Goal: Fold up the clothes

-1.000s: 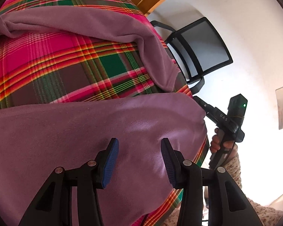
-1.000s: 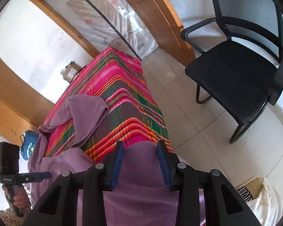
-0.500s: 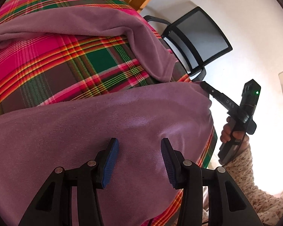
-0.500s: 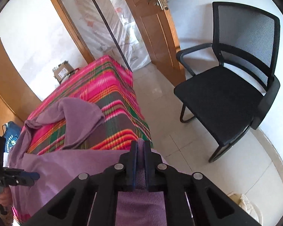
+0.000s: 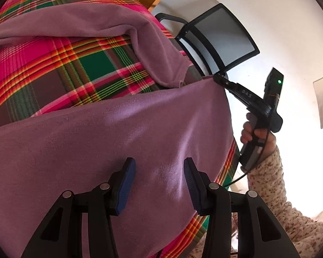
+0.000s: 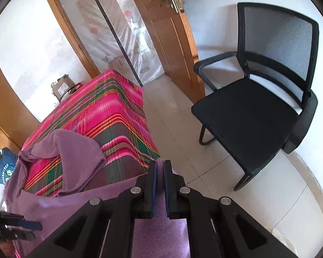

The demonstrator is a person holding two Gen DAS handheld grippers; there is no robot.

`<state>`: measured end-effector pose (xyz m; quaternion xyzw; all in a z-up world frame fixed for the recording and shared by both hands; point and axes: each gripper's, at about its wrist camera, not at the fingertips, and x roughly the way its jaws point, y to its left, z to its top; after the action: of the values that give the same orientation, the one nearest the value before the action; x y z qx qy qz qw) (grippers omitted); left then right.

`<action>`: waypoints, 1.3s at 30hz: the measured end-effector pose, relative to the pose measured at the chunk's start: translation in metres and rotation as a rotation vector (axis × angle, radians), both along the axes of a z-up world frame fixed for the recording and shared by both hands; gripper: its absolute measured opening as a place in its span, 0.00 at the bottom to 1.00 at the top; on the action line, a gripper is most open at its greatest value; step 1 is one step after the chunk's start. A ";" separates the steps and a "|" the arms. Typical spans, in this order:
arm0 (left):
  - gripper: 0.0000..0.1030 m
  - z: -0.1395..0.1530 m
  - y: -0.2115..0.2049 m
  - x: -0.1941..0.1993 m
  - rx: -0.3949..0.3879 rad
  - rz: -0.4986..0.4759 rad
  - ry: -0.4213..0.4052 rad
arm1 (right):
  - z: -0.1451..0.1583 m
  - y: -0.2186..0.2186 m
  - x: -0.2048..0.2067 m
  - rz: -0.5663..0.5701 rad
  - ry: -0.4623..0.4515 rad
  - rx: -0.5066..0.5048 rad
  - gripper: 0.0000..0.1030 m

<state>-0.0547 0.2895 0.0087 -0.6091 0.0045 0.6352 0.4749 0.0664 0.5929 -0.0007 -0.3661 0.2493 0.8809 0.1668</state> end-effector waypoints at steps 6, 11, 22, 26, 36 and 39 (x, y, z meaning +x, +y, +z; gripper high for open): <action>0.47 0.007 -0.011 0.006 0.010 0.020 -0.003 | -0.009 0.000 -0.010 0.000 -0.051 0.005 0.06; 0.47 0.023 -0.045 0.007 0.032 0.082 0.016 | -0.005 -0.004 -0.008 0.014 -0.068 0.012 0.08; 0.47 0.063 -0.176 0.017 0.003 0.324 0.116 | 0.067 -0.016 0.060 -0.034 0.030 0.094 0.12; 0.47 0.055 -0.215 0.034 -0.069 0.383 0.103 | 0.101 -0.017 0.088 -0.023 0.059 0.141 0.12; 0.47 0.006 -0.310 0.067 -0.152 0.614 -0.003 | 0.067 -0.103 0.079 0.291 -0.029 0.138 0.19; 0.47 0.001 -0.328 0.071 -0.135 0.661 -0.025 | 0.046 -0.133 0.061 0.366 -0.069 0.152 0.19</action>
<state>0.0167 -0.0387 0.0101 -0.6155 -0.1573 0.7455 0.2017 0.1273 0.4597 0.0456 -0.4218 0.1057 0.8996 0.0397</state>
